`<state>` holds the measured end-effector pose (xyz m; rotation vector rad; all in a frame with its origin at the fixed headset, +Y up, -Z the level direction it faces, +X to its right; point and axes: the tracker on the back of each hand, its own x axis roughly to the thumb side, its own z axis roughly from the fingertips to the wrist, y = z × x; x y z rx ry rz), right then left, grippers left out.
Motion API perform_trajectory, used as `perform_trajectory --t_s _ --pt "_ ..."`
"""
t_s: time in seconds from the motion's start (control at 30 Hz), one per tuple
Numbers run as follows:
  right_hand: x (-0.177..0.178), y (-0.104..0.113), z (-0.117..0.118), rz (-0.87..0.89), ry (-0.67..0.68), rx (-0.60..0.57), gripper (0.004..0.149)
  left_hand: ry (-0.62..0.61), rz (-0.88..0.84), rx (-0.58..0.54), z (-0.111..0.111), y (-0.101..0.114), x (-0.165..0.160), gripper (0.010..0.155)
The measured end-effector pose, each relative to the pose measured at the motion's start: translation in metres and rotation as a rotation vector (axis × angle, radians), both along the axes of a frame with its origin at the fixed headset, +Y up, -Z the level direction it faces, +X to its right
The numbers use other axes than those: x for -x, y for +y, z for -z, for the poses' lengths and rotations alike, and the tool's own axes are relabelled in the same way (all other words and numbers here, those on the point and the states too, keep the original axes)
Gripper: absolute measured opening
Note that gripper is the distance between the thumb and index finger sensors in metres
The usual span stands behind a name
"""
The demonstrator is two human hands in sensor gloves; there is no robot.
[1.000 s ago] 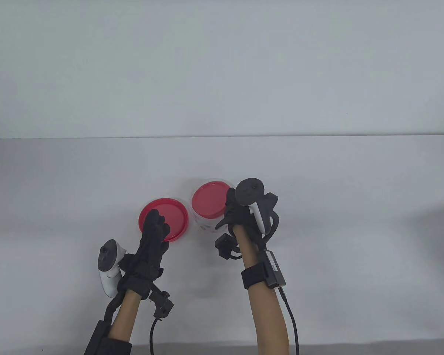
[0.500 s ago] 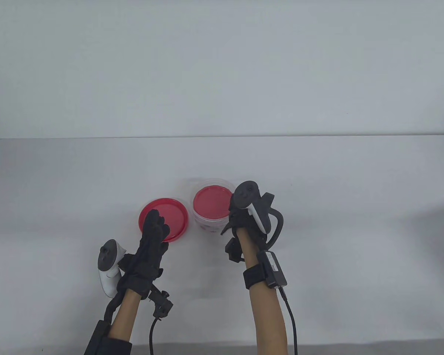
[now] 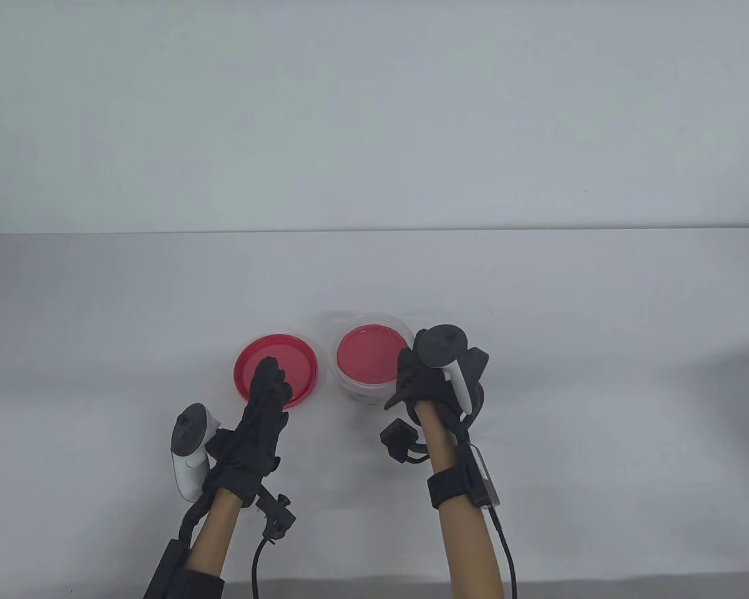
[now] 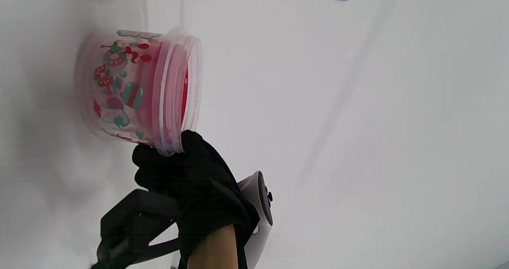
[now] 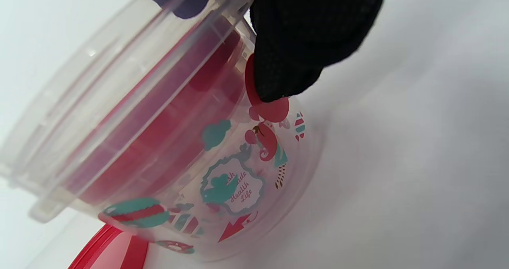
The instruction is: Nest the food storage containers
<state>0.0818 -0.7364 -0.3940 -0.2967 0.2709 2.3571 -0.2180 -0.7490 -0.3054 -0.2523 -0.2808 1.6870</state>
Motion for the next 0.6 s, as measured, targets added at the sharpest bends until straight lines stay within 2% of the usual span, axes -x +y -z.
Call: perform_trajectory --t_s 0.3,0.6 --pt "-0.037 -0.005 -0.056 0.072 0.045 -0.022 0.060 0.021 -0.007 -0.002 -0.002 -0.003 0.001 0.069" --pt "-0.051 -0.014 -0.102 0.165 0.063 -0.096 0.062 0.002 -0.001 0.003 -0.003 -0.006 -0.002 0.070"
